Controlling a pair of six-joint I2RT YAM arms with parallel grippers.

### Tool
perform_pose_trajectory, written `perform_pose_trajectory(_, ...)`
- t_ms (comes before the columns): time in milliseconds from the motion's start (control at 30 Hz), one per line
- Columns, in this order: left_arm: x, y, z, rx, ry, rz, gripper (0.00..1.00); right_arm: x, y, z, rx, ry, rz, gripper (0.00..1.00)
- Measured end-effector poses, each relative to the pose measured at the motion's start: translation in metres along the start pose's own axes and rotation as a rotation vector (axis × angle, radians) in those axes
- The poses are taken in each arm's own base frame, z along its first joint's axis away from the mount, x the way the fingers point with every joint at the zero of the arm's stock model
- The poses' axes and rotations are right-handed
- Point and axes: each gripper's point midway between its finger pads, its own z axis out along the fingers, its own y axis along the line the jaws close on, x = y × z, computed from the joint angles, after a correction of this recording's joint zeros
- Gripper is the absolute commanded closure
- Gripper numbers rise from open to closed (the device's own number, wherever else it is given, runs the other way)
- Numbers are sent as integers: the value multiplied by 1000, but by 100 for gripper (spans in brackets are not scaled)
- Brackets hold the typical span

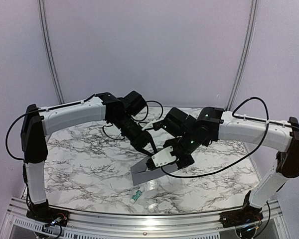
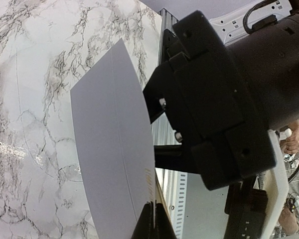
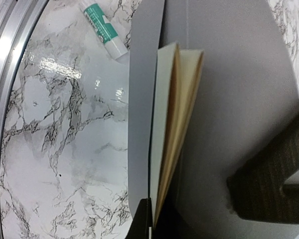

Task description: Place the letter into the envelope and seal it

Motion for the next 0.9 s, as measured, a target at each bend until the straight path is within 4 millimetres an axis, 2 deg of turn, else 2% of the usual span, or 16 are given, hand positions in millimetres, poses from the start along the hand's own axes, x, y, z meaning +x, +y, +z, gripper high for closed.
perform_pose_trajectory(333, 0, 5, 4, 1, 7, -10, 100, 6, 5, 13, 9, 34, -11, 100)
perform_pose_trajectory(500, 1, 9, 7, -5, 13, -19, 100, 0, 5, 15, 25, 18, -22, 73)
perform_pose_trajectory(600, 1, 11, 6, -8, 11, -21, 100, -2, 5, 12, 33, 5, -18, 68)
perform_pose_trajectory(733, 0, 15, 3, -21, 5, -28, 100, -4, 1, -3, 70, -20, -10, 62)
perform_pose_trajectory(900, -11, 16, -5, -29, -23, -34, 100, -4, -2, -19, 132, -61, -2, 56)
